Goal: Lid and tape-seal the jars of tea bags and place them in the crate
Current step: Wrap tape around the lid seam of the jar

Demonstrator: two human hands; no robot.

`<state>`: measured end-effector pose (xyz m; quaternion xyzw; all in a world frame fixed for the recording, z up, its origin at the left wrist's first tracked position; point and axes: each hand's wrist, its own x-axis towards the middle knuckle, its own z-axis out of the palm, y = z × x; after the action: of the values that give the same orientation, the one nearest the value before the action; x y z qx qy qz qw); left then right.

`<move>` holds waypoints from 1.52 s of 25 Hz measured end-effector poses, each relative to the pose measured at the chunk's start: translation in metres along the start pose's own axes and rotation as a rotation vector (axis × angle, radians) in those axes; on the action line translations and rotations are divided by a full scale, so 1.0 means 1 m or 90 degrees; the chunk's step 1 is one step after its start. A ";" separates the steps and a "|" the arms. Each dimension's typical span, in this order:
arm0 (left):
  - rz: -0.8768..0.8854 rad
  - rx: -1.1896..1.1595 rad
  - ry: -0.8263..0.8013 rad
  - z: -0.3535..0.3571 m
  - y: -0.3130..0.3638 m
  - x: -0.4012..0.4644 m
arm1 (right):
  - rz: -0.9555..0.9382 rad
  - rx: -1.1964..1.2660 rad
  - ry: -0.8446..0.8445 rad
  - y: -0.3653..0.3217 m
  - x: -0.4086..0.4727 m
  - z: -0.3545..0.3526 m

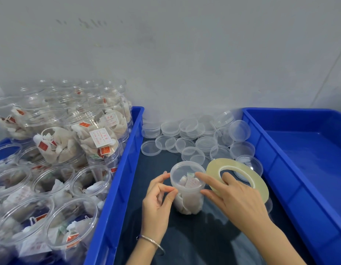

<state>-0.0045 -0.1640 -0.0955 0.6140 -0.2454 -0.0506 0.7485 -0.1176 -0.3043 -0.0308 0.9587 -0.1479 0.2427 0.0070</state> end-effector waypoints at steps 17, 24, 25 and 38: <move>0.030 0.134 -0.101 0.025 0.001 0.013 | 0.017 0.020 -0.076 0.002 0.003 -0.002; 0.011 0.111 -0.158 0.022 0.004 0.033 | -0.081 0.018 -0.196 0.050 0.001 -0.005; 0.004 0.103 -0.169 0.021 0.005 0.035 | -0.084 0.007 -0.221 0.054 0.002 -0.012; -0.065 0.080 -0.312 0.000 0.005 0.050 | 0.081 -0.110 -0.226 0.087 0.015 -0.017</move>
<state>0.0379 -0.1818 -0.0757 0.6405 -0.3907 -0.2204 0.6233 -0.1376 -0.3898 -0.0141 0.9711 -0.2272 0.0560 0.0475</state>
